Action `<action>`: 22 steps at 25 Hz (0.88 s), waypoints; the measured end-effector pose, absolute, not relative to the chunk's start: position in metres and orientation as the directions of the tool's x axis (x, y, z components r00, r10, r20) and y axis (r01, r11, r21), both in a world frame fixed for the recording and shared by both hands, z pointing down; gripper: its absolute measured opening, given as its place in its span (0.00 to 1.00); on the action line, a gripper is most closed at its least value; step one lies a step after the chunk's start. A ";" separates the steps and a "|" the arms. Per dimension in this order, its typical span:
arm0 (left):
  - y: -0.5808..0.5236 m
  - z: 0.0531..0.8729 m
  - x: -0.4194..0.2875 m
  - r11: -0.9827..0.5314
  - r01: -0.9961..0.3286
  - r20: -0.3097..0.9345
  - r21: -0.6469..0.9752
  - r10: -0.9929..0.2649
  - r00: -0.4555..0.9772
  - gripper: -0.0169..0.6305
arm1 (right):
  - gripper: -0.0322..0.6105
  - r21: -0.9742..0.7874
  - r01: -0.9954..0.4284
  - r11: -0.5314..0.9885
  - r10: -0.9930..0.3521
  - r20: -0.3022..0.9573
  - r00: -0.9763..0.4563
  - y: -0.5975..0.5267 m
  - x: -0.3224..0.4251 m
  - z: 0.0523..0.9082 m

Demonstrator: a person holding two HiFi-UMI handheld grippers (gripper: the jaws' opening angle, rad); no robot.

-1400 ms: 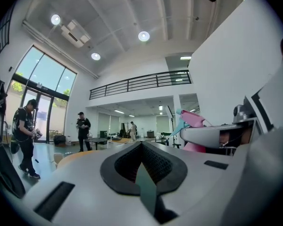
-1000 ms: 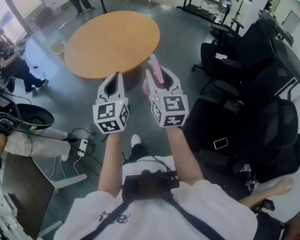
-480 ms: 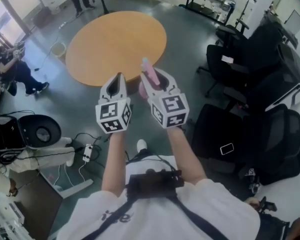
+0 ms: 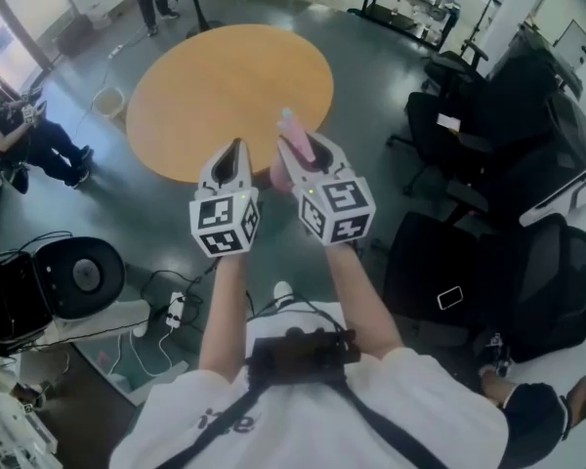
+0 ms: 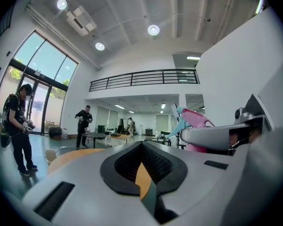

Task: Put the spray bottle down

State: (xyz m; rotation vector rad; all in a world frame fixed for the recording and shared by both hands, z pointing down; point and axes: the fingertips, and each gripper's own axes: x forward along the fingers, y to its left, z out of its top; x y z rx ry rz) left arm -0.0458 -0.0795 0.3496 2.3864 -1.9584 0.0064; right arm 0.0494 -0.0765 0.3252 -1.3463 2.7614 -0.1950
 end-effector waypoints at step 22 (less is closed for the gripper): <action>-0.160 0.377 -0.125 -0.185 -0.979 0.074 0.082 -0.979 0.191 0.04 | 0.28 -0.096 -0.782 0.616 -0.782 0.045 -0.622 -0.159 -0.039 0.343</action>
